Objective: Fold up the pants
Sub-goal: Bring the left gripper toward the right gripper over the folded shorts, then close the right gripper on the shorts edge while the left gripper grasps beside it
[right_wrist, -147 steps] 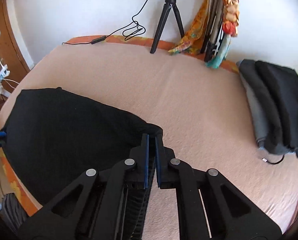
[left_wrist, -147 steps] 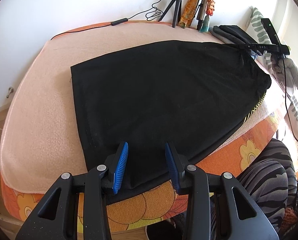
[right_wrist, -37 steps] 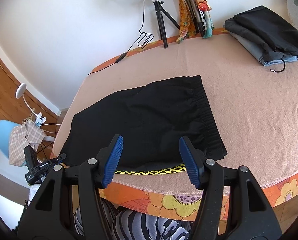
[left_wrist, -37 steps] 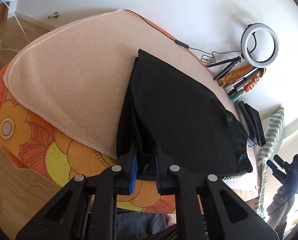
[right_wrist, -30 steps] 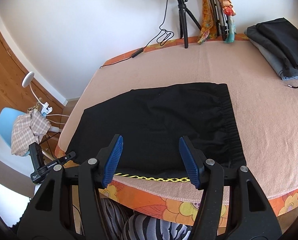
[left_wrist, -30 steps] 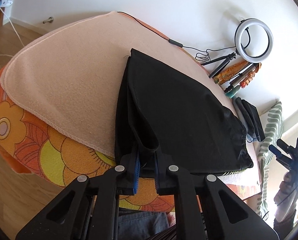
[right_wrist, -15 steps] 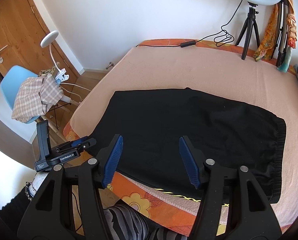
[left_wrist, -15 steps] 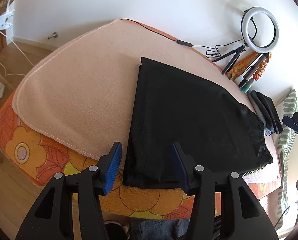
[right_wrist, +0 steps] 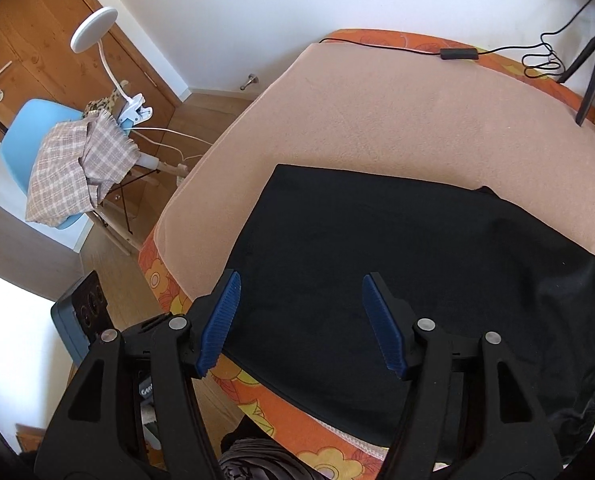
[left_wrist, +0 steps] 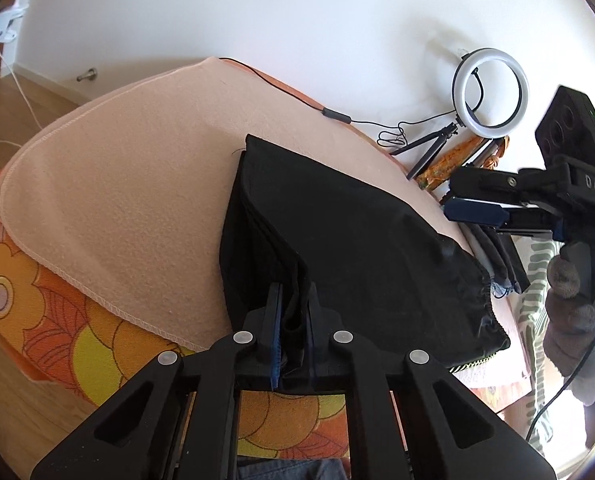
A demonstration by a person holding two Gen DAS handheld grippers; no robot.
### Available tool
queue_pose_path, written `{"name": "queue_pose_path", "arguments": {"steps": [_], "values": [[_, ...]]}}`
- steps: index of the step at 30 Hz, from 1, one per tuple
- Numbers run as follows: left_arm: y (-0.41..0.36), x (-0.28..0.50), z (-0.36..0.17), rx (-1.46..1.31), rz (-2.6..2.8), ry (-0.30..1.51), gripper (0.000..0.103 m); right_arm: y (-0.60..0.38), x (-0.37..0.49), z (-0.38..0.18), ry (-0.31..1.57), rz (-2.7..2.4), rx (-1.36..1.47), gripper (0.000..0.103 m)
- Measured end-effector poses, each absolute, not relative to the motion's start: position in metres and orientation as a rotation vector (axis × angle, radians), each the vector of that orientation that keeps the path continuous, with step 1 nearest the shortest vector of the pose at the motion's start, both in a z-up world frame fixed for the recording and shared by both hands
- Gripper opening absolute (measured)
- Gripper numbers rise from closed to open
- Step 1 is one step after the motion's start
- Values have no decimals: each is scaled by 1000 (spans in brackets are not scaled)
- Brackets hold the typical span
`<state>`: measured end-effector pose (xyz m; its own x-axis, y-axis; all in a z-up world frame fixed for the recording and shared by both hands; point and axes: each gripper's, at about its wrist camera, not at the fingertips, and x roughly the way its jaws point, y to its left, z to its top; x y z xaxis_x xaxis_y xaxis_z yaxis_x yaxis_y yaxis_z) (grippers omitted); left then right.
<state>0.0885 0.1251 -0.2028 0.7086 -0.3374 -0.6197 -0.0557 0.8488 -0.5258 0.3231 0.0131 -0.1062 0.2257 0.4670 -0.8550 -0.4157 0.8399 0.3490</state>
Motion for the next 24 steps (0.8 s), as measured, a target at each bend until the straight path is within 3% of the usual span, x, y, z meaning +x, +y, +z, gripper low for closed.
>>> {"name": "queue_pose_path", "arguments": {"steps": [10,17,22,24], "values": [[126,86,-218,-519,-164,796,7,121,363,-168,1355,598,-153,67],[125,83,-218,-498,-169,780,7,155,365,-196,1366,469,-323,66],[126,73,-211,-447,-119,764,12,156,355,-197,1332,443,-379,46],[128,67,-205,-431,-78,739,28,149,358,-196,1340,445,-342,37]]}}
